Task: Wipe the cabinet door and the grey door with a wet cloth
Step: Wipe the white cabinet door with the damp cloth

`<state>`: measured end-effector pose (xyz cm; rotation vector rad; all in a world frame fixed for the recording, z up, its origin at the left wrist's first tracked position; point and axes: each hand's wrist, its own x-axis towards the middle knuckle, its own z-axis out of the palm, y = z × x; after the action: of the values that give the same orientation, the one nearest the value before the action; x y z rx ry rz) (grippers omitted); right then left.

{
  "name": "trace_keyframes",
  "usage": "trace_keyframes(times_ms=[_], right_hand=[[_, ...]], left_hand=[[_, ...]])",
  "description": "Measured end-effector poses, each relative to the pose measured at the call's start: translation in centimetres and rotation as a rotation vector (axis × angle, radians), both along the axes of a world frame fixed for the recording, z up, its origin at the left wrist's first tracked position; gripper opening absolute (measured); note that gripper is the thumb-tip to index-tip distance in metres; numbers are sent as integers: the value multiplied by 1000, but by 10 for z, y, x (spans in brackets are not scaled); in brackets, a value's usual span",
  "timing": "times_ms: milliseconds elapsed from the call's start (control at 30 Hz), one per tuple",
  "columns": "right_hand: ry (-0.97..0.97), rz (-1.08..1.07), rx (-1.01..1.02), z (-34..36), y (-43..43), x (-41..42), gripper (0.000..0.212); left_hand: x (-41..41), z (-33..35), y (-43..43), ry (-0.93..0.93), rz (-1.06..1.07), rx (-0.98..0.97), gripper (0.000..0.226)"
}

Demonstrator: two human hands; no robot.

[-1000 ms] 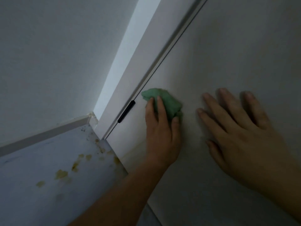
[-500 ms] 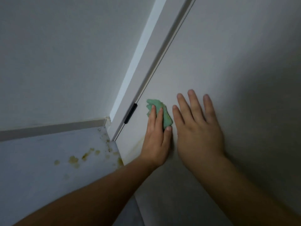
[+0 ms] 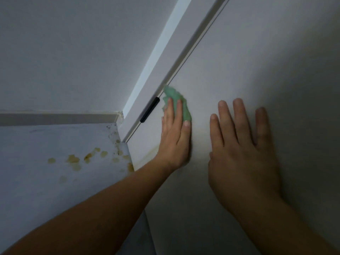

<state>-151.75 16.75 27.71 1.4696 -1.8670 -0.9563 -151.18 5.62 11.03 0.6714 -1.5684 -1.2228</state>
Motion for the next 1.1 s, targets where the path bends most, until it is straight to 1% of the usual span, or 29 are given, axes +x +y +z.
trace_keyframes(times_ms=[100,167,200,233,300,333,367,400,433,533,600,633,667,700,733,767,800,867,900,933,967,1033,1100], right_hand=[[41,29,-21,-9,-3,-1,84],[40,35,-16,-10,-6,-2,77],[19,41,-29,-10,-6,-2,75],[-3,58,-43,-11,-6,-3,75],[-31,96,-66,-13,-5,-7,74],[-35,112,-76,-13,-5,-7,73],[-33,124,-87,-13,-5,-7,72],[-31,128,-96,-14,-4,-7,71],[-23,126,-103,-15,-4,-7,70],[1,106,-54,-30,-9,-4,71],[7,102,14,-47,-15,-3,72],[32,95,46,-55,-17,-2,74],[62,98,60,-62,-19,-3,78],[87,112,59,-67,-20,-4,80],[97,126,51,-69,-21,-5,79],[97,134,47,-70,-22,-6,75],[83,131,38,-70,-23,-7,74],[59,105,18,-70,-23,-6,77],[54,109,17,-68,-23,-5,77],[42,112,28,-73,-23,-6,76],[27,107,28,-76,-23,-7,75],[-1,115,10,-75,-22,-6,76],[-15,108,-5,-76,-22,-6,76]], left_hand=[[3,-76,26,-63,5,271,51],[5,-86,34,-76,-28,396,55],[4,-75,34,-60,-37,401,58],[2,-59,33,-39,-42,339,59],[-2,-26,35,-12,-29,106,59],[-4,-21,36,-6,-22,19,60],[-4,-26,37,-10,-11,-16,59],[-4,-39,39,-22,3,-1,58],[-4,-59,42,-43,11,59,57],[1,-118,44,-124,-23,381,52],[4,-134,39,-115,-30,562,46],[5,-130,39,-82,-29,592,47],[7,-123,42,-42,-42,556,48],[8,-116,49,-17,-62,458,51],[9,-111,59,-16,-87,350,55],[9,-117,68,-24,-95,281,57],[11,-128,72,-39,-83,291,56],[13,-159,63,-99,-44,488,57],[14,-170,53,-148,-45,596,59],[15,-183,44,-207,-58,664,60],[15,-191,38,-231,-77,693,60],[16,-192,37,-185,-85,691,63],[15,-194,54,-169,-82,661,64]])
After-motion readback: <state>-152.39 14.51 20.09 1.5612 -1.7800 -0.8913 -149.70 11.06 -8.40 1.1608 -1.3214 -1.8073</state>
